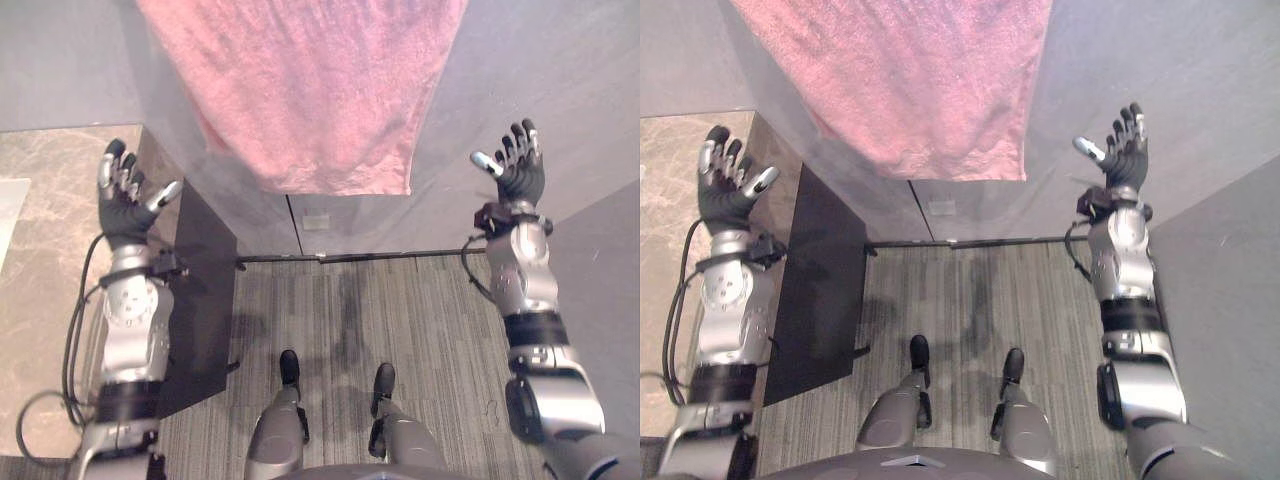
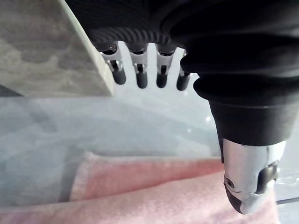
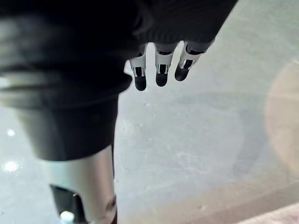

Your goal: Organize washtable

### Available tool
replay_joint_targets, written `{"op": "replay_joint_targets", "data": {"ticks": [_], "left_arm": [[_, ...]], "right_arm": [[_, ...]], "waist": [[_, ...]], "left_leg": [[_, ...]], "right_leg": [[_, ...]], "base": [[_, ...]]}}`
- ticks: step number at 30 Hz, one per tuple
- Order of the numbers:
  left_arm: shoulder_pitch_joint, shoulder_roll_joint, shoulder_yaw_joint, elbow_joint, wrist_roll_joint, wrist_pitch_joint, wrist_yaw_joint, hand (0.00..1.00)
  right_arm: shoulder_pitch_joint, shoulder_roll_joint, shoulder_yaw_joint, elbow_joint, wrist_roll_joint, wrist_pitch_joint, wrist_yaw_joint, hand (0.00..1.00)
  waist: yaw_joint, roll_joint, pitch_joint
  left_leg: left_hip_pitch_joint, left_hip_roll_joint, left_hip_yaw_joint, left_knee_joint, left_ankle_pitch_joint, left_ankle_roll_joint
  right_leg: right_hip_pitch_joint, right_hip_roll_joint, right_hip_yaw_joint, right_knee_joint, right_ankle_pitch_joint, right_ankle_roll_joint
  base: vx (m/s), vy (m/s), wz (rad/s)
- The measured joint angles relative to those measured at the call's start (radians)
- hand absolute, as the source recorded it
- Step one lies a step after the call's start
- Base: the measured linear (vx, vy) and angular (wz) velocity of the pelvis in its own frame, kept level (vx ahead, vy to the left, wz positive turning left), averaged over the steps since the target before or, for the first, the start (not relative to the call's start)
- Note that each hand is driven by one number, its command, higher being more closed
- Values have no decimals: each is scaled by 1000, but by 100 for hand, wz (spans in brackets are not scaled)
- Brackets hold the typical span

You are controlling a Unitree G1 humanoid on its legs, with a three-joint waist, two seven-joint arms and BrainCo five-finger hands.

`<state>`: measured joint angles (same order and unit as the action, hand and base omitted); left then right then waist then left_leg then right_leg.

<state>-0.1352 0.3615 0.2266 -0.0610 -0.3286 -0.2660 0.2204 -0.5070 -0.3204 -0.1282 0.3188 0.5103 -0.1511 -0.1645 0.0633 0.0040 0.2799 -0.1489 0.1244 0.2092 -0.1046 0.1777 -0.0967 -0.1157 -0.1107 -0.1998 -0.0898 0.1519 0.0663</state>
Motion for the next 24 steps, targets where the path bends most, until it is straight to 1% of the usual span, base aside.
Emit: {"op": "replay_joint_targets", "data": {"ticks": [1, 2, 3, 4, 6, 8, 9, 10, 11, 13, 14, 15, 17, 18, 19, 20, 21, 22, 24], "left_arm": [[28, -18, 1, -31, 0, -2, -3, 0], [97, -60, -3, -107, 0, -5, -25, 0], [140, -83, -12, -149, -1, -7, -39, 0], [168, -92, -22, -172, -2, -12, -47, 0], [255, -103, -79, -247, -22, -23, -93, 0], [287, -106, -111, -275, -55, -27, -133, 0], [305, -104, -132, -286, -91, -28, -172, 0], [302, -99, -149, -286, -121, -28, -191, 0], [300, -94, -157, -286, -137, -28, -202, 0], [297, -52, -177, -286, -216, -28, -235, 0], [296, -42, -183, -285, -225, -28, -236, 0], [291, -23, -195, -272, -257, -28, -242, 0], [267, -5, -208, -231, -297, -29, -249, 0], [232, 9, -229, -181, -324, -28, -248, 0], [191, 9, -242, -133, -338, -24, -248, 0], [180, 9, -245, -121, -343, -24, -248, 0], [123, 9, -267, -62, -377, -23, -235, 0], [99, 10, -277, -36, -392, -23, -232, 0], [3, 9, -325, 69, -417, -21, -221, 0]], "right_arm": [[32, 13, 1, -26, -6, 0, 3, 0], [111, 43, 12, -91, -20, -2, 21, 0], [158, 55, 31, -128, -20, -3, 38, 0], [186, 60, 48, -146, -19, -8, 51, 0], [274, 67, 139, -219, -18, -17, 110, 0], [310, 65, 204, -269, -15, -19, 159, 0], [317, 65, 275, -293, 5, -22, 204, 0], [317, 65, 306, -296, 24, -22, 230, 0], [317, 65, 323, -297, 31, -22, 243, 0], [316, 65, 374, -300, 81, -22, 286, 0], [315, 64, 385, -300, 93, -22, 288, 0], [302, 55, 418, -300, 109, -22, 297, 0], [266, 40, 463, -292, 132, -21, 306, 0], [221, 29, 496, -272, 140, -19, 309, 0], [179, 20, 523, -258, 141, -16, 310, 0], [167, 19, 528, -252, 143, -16, 312, 0], [108, 18, 553, -216, 165, -13, 313, 0], [84, 17, 565, -197, 176, -13, 313, 0], [8, 18, 598, -135, 178, -11, 302, 0]], "waist": [[-1, 4, -2], [-3, 15, -11], [-5, 23, -19], [-6, 29, -28], [-12, 47, -57], [-15, 54, -67], [-22, 53, -73], [-22, 51, -80], [-22, 50, -84], [-23, 38, -98], [-22, 36, -102], [-22, 29, -110], [-21, 25, -113], [-20, 24, -116], [-16, 23, -119], [-15, 23, -119], [-12, 21, -121], [-10, 20, -121], [0, 20, -121]], "left_leg": [[1, 0, -2, 0, 0, 0], [4, 0, -10, 0, 0, 0], [6, 0, -13, 0, -2, -1], [6, 0, -16, 0, -2, -1], [5, 1, -25, 0, -7, -7], [5, 1, -31, 0, -12, -8], [6, 1, -33, 0, -12, -8], [5, 1, -35, 0, -12, -8], [5, 1, -37, 0, -12, -7], [4, 1, -41, 0, -14, -4], [4, 1, -42, 0, -14, -4], [3, 0, -45, 0, -14, -4], [3, 0, -45, 0, -14, -4], [3, 0, -45, 0, -12, -6], [3, 0, -45, 0, -9, -10], [4, 0, -45, 0, -9, -10], [4, 3, -45, 0, -8, -10], [4, 3, -44, 0, -8, -10], [4, 3, -44, 0, -8, -10]], "right_leg": [[2, 0, -3, 0, -2, 0], [10, 0, -12, 0, -9, 0], [15, 1, -17, 0, -13, -1], [16, 1, -18, 0, -19, -6], [19, 2, -27, 0, -27, -3], [23, 2, -33, 0, -29, 0], [25, 2, -34, 0, -30, 1], [26, 2, -36, -1, -30, 2], [26, 2, -38, -1, -30, 2], [29, 1, -43, -1, -30, 2], [29, 1, -44, -1, -30, 2], [30, 1, -47, -1, -30, 2], [30, 1, -47, 0, -29, 2], [30, 1, -47, 0, -28, 3], [30, 1, -47, 0, -28, 3], [30, 1, -47, 0, -28, 3], [30, 1, -45, 0, -25, 3], [30, 1, -44, 0, -22, 0], [29, 1, -43, 0, -19, 1]], "base": [[21, -11, 11], [16, -12, 13], [15, -13, 13], [7, -10, 11], [-4, -9, 10], [-26, -1, 8], [-41, 4, 6], [-38, 4, 4], [-29, 2, 7], [-18, 2, 7], [0, 1, 6], [3, 1, 4], [1, 1, 2], [0, 0, 0], [0, 0, 0], [0, 0, 0], [0, 0, 0], [0, 0, 0], [0, 0, 0]]}}
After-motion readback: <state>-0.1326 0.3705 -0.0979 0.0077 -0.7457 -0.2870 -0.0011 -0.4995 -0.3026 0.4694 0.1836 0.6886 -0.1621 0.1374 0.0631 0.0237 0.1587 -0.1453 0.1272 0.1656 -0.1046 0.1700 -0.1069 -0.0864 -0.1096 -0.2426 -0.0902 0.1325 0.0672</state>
